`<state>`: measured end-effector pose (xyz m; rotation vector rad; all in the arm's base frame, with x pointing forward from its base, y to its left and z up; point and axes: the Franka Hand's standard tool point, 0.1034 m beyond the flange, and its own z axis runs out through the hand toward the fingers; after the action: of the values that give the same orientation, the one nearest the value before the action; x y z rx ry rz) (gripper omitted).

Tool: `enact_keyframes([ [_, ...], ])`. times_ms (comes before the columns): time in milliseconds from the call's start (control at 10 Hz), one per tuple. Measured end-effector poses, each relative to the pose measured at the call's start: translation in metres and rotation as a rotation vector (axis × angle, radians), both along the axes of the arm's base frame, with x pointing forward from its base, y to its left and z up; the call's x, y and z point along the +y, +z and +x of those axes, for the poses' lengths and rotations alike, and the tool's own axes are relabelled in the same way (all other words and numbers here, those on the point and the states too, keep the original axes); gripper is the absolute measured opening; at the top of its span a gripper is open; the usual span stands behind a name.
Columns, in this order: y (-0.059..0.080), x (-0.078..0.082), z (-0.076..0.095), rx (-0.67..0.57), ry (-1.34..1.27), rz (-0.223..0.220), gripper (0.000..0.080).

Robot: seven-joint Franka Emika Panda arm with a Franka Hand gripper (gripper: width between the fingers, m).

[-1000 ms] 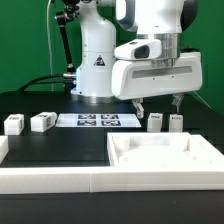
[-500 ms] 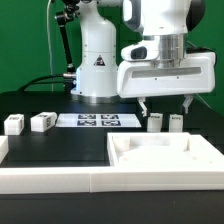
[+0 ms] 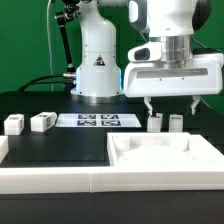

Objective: Assemble square table

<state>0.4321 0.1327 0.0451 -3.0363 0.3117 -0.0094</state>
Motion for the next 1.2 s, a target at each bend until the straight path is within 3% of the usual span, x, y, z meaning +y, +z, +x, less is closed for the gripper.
enact_keyframes([
  [400, -0.0035, -0.0039, -0.0016, 0.049, -0.001, 0.008, 0.0649],
  [700, -0.0049, -0.0016, -0.006, 0.271, 0.065, 0.025, 0.0649],
  [1200, -0.0063, 0.0009, -0.002, 0.536, 0.093, 0.055, 0.0649],
])
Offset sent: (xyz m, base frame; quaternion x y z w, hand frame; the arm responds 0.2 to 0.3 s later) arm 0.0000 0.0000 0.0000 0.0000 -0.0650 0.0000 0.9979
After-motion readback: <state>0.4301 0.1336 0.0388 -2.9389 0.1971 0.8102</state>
